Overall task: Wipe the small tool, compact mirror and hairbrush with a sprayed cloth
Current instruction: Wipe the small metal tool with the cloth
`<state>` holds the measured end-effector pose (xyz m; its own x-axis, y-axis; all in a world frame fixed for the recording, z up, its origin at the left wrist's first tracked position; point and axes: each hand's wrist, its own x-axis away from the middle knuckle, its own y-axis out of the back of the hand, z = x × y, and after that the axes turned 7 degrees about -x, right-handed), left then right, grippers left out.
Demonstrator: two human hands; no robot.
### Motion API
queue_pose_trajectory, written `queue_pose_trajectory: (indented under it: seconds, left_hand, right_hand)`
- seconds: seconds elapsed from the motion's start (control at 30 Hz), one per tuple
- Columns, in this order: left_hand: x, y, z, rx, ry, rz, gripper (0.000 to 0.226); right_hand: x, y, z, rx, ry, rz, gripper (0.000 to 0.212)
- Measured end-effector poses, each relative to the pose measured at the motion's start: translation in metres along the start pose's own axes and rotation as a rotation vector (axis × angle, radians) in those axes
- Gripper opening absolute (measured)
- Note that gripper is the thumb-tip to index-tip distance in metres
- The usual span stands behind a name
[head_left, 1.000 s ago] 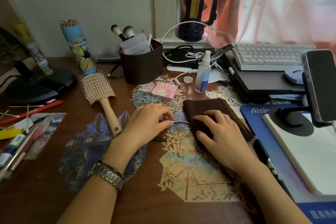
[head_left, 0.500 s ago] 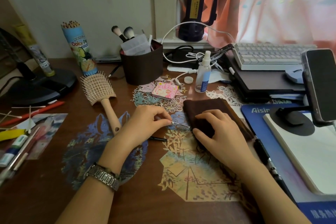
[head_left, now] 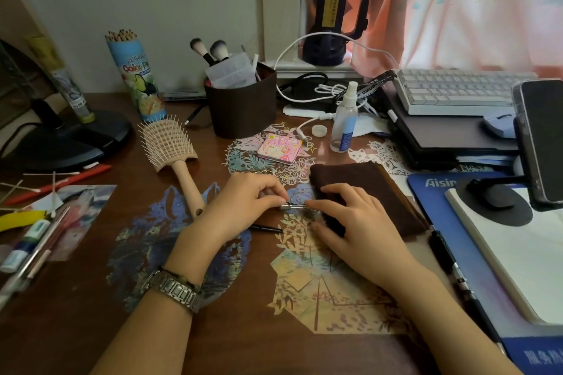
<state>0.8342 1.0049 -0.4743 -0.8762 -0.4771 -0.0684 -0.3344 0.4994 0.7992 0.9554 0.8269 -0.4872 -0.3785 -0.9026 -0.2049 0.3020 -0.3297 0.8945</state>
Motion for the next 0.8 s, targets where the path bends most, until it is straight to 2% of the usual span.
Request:
queue_pose_trajectory:
  seconds: [0.23,0.4,0.57,0.8]
  left_hand:
    - [0.003,0.007,0.002,0.013,0.011,-0.008,0.008]
    - [0.008,0.008,0.002,-0.037,-0.005,0.066,0.024]
    - [0.006,0.006,0.001,-0.082,-0.012,0.047,0.014]
    - [0.002,-0.002,0.003,-0.100,-0.032,0.008,0.009]
  right_hand:
    - [0.000,-0.001,0.001,0.028,0.003,-0.002,0.040]
    - [0.000,0.001,0.001,-0.090,-0.115,-0.124,0.045]
    - [-0.002,-0.001,0.002,-0.078,-0.195,-0.179,0.029]
    - [-0.004,-0.005,0.002,-0.124,-0.159,-0.278,0.012]
